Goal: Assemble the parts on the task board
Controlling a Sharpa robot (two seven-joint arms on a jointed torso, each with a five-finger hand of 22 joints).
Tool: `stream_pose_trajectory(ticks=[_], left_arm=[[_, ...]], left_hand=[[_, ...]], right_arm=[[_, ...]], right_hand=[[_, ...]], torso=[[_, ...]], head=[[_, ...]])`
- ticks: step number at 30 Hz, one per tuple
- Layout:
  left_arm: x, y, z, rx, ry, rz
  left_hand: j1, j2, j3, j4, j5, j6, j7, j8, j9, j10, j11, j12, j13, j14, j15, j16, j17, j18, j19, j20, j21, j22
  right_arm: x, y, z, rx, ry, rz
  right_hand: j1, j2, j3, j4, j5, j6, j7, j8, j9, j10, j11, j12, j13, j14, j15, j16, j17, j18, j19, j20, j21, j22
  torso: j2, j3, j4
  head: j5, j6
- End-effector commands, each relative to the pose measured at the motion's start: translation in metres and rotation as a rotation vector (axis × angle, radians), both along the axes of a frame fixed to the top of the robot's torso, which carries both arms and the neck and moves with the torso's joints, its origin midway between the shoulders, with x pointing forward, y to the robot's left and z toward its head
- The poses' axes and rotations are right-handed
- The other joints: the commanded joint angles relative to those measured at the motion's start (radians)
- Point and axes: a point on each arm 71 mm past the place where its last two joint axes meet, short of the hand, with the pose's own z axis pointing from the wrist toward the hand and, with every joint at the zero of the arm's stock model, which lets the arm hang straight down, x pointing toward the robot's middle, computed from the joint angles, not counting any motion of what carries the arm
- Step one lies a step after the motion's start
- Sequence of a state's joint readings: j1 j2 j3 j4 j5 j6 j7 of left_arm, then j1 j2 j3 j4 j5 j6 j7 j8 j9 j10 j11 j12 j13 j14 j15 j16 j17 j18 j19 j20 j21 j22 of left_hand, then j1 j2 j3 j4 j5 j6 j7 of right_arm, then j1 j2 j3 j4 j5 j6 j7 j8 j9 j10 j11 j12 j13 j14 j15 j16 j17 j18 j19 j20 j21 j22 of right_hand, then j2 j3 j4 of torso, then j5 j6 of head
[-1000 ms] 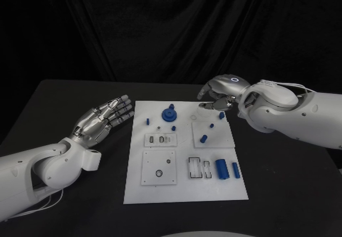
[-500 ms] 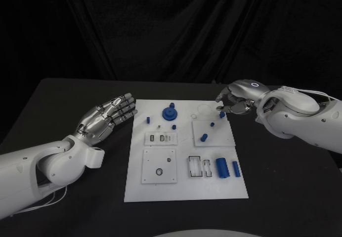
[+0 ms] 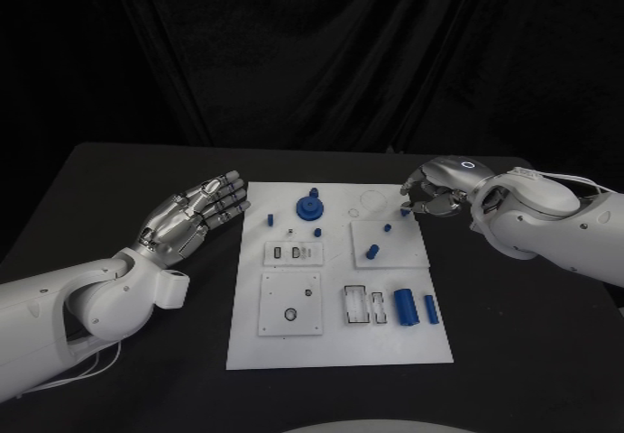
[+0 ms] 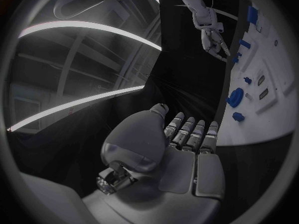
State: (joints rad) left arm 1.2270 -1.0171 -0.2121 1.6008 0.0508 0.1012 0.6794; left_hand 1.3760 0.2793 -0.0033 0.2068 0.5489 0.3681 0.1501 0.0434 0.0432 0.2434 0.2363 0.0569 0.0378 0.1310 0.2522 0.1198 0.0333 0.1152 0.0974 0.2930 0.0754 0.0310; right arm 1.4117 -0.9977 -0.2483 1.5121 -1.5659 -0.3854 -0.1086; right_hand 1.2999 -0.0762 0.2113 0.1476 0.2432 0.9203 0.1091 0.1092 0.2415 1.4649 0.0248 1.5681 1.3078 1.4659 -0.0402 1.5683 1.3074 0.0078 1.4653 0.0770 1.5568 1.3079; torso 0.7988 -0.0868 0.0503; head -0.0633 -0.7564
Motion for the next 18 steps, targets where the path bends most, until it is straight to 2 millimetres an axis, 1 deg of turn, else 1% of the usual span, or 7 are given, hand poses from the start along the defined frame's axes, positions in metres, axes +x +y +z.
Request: stream_pose_trajectory(ticks=[1, 5, 8, 10, 11, 12, 18], left_arm=[[-0.0019, 0.0012, 0.0081, -0.087, -0.096, 0.016], [-0.0019, 0.0009, 0.008, -0.088, -0.097, 0.015], [-0.0017, 0.001, 0.0077, -0.087, -0.095, 0.014], [-0.0017, 0.0012, 0.0076, -0.087, -0.095, 0.015], [-0.0016, 0.0013, 0.0075, -0.086, -0.095, 0.015], [-0.0016, 0.0015, 0.0075, -0.086, -0.094, 0.015], [-0.0013, 0.0017, 0.007, -0.084, -0.092, 0.015]], left_hand=[[-0.003, -0.006, 0.009, 0.0, 0.005, 0.011, 0.026, 0.004, 0.002, 0.009, 0.001, 0.005, 0.001, 0.007, 0.001, 0.006, 0.001, -0.008, 0.009, 0.002, 0.008, 0.002], [-0.004, -0.006, 0.01, 0.0, 0.006, 0.012, 0.026, 0.005, 0.002, 0.01, 0.002, 0.006, 0.001, 0.008, 0.001, 0.007, 0.001, -0.008, 0.01, 0.002, 0.009, 0.002], [-0.004, -0.006, 0.01, 0.0, 0.006, 0.012, 0.026, 0.005, 0.002, 0.01, 0.002, 0.006, 0.001, 0.008, 0.001, 0.007, 0.001, -0.008, 0.01, 0.002, 0.009, 0.002], [-0.004, -0.006, 0.011, -0.001, 0.006, 0.011, 0.026, 0.005, 0.002, 0.01, 0.003, 0.006, 0.001, 0.008, 0.001, 0.007, 0.001, -0.008, 0.01, 0.002, 0.009, 0.002], [-0.004, -0.006, 0.011, -0.001, 0.006, 0.011, 0.026, 0.005, 0.002, 0.01, 0.003, 0.006, 0.001, 0.008, 0.001, 0.007, 0.001, -0.008, 0.01, 0.002, 0.009, 0.002], [-0.004, -0.006, 0.011, -0.001, 0.006, 0.011, 0.026, 0.005, 0.002, 0.01, 0.003, 0.006, 0.001, 0.008, 0.001, 0.007, 0.001, -0.008, 0.01, 0.002, 0.009, 0.002], [-0.004, -0.006, 0.011, -0.001, 0.006, 0.009, 0.026, 0.004, 0.002, 0.009, 0.003, 0.006, 0.001, 0.008, 0.001, 0.007, 0.001, -0.009, 0.01, 0.002, 0.009, 0.002]], right_arm=[[-0.0001, -0.0034, -0.0054, -0.008, 0.018, -0.022], [0.0005, -0.0057, -0.0092, -0.011, 0.023, -0.029], [0.0011, -0.0075, -0.0108, -0.011, 0.022, -0.034], [0.0015, -0.0088, -0.0115, -0.01, 0.019, -0.038], [0.0016, -0.0092, -0.0117, -0.01, 0.018, -0.039], [0.0017, -0.0096, -0.0118, -0.01, 0.018, -0.041], [0.0025, -0.0107, -0.0133, -0.015, 0.025, -0.049]], right_hand=[[0.007, -0.006, -0.002, 0.008, -0.005, -0.009, -0.002, -0.008, -0.003, 0.106, -0.009, 0.003, 0.263, 0.105, -0.006, 0.003, 0.263, -0.003, 0.094, -0.01, 0.0, 0.253], [0.012, -0.007, -0.004, 0.011, -0.006, -0.018, -0.003, -0.014, -0.007, 0.106, -0.01, 0.003, 0.263, 0.105, -0.007, 0.003, 0.263, -0.002, 0.094, -0.011, -0.001, 0.253], [0.021, -0.009, -0.008, 0.015, -0.007, -0.044, -0.008, -0.029, -0.017, 0.106, -0.015, 0.003, 0.263, 0.105, -0.01, 0.003, 0.263, -0.002, 0.093, -0.014, -0.001, 0.253], [0.028, -0.011, -0.014, 0.019, -0.009, -0.082, -0.013, -0.044, -0.031, 0.106, -0.019, 0.003, 0.263, 0.105, -0.014, 0.003, 0.263, -0.002, 0.093, -0.017, -0.001, 0.253], [0.029, -0.012, -0.015, 0.02, -0.009, -0.087, -0.014, -0.045, -0.033, 0.106, -0.02, 0.003, 0.263, 0.105, -0.015, 0.003, 0.263, -0.002, 0.093, -0.018, -0.002, 0.252], [0.034, -0.013, -0.019, 0.023, -0.013, -0.114, -0.022, -0.047, -0.043, 0.106, -0.026, 0.003, 0.263, 0.105, -0.019, 0.003, 0.263, -0.002, 0.093, -0.021, -0.001, 0.253], [0.036, -0.016, -0.026, 0.029, -0.023, -0.129, -0.023, -0.045, -0.051, 0.106, -0.029, 0.003, 0.263, 0.105, -0.022, 0.003, 0.263, -0.002, 0.092, -0.025, -0.003, 0.252]], torso=[[0.0, 0.0005, 0.0005], [-0.001, 0.0006, 0.0008], [-0.001, 0.0007, 0.0001], [-0.001, 0.0006, -0.0015], [-0.001, 0.0005, -0.0018], [-0.001, 0.0002, -0.0014], [-0.001, 0.0004, -0.0003]], head=[[-0.002, 0.001], [-0.001, -0.001], [0.0, -0.004], [0.003, -0.004], [0.004, -0.005], [0.003, -0.005], [0.0, -0.007]])
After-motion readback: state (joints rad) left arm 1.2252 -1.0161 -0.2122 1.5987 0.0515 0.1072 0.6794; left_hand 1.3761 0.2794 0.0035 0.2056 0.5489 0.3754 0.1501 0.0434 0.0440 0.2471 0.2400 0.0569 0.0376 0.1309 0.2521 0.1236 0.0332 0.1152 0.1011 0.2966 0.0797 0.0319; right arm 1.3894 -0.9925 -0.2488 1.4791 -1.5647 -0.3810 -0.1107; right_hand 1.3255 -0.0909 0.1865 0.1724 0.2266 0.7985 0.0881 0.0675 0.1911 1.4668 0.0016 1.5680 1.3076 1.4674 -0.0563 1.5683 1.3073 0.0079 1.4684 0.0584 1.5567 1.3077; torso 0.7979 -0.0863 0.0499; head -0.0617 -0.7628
